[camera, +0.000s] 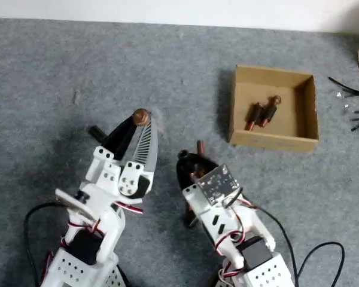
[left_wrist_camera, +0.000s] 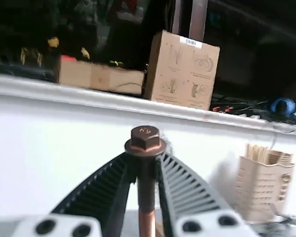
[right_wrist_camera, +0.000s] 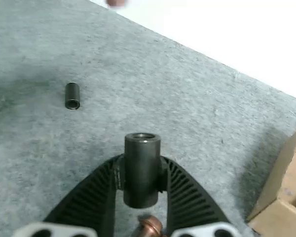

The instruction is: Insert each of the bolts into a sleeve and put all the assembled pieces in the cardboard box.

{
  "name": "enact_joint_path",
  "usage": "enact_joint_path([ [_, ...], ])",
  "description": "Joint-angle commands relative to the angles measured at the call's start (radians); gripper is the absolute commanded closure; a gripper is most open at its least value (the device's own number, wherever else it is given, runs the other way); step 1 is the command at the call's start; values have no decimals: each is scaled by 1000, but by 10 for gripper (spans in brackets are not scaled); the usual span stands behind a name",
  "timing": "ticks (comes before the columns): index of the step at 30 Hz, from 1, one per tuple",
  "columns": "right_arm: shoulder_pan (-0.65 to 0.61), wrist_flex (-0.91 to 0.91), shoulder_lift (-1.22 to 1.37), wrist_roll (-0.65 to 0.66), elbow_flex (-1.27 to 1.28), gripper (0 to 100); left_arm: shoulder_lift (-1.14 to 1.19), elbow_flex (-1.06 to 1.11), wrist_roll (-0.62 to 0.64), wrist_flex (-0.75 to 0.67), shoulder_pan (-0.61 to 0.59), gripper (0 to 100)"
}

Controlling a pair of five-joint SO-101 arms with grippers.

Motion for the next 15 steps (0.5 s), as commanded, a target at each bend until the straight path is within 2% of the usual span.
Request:
enact_joint_path([
  [1,-18,1,-19,-9,139,991,-10,15,203,140,25,994],
  [8,-18,-68,-19,-9,140,993,-10,-25,333,264,27,994],
  [13,-18,-68,-19,-9,140,993,-10,-24,531,341,27,994],
  [15,-21,-68,-19,-9,140,993,-10,-24,568,350,27,994],
])
